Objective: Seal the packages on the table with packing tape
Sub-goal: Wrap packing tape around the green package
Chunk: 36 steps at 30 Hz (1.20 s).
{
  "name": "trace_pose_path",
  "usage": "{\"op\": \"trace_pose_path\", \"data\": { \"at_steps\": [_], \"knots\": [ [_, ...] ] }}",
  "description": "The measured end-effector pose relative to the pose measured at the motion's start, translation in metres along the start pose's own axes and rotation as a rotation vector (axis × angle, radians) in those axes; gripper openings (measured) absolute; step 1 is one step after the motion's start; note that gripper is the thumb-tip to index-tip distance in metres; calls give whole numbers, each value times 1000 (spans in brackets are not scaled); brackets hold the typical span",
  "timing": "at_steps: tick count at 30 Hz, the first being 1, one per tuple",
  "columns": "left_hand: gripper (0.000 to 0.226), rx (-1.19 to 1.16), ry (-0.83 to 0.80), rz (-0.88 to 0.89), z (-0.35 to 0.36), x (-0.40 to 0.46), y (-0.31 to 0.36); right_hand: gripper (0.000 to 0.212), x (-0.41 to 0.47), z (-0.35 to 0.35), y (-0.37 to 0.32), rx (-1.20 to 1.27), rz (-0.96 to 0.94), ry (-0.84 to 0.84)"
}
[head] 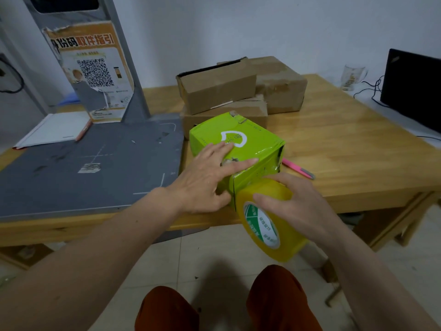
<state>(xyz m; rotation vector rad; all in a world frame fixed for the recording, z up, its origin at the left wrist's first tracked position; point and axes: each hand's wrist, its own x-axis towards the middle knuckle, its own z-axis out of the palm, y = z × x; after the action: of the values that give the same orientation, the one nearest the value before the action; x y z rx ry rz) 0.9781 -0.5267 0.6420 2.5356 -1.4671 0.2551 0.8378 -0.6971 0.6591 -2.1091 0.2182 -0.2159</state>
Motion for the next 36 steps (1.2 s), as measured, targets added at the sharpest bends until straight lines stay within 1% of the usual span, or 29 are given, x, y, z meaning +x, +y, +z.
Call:
{"op": "trace_pose_path", "data": {
  "at_steps": [2,5,8,10,11,13,15,17,19,23,26,28,32,34,36],
  "knots": [
    [96,61,-62,-21,-4,2,-3,20,0,-1,4,15,-12,-4],
    [109,235,-152,-70,-17,18,-10,37,1,-4,9,23,-28,-47],
    [137,357,-312,-114,-35,45,0,55,6,-10,15,-13,-14,-71],
    [149,424,-405,-90,-40,59,15,65,11,-16,18,-83,-1,-84],
    [149,454,-440,-51,-40,64,22,67,14,-19,19,-108,1,-104],
    [140,475,-508,23,-39,73,33,66,19,-24,19,-128,16,-140],
    [120,454,-547,42,-38,78,36,60,23,-27,21,-124,32,-122],
    [96,431,-529,35,-37,79,32,54,27,-29,26,-117,26,-79],
    [83,431,-493,32,-36,80,27,51,29,-32,30,-80,22,-64],
    [79,450,-459,61,-39,85,24,41,35,-44,30,-40,-18,-59],
    [67,393,-387,34,-53,94,20,45,45,-60,18,-129,-70,-30],
    [63,320,-341,-7,-66,100,15,48,55,-71,6,-182,-112,-3],
    [54,163,-276,-127,-86,105,7,43,75,-85,-23,-287,-205,30],
    [46,102,-239,-188,-92,104,2,44,87,-87,-33,-319,-238,25],
    [44,82,-223,-253,-94,103,-4,44,98,-86,-41,-331,-258,3]
  ]
}}
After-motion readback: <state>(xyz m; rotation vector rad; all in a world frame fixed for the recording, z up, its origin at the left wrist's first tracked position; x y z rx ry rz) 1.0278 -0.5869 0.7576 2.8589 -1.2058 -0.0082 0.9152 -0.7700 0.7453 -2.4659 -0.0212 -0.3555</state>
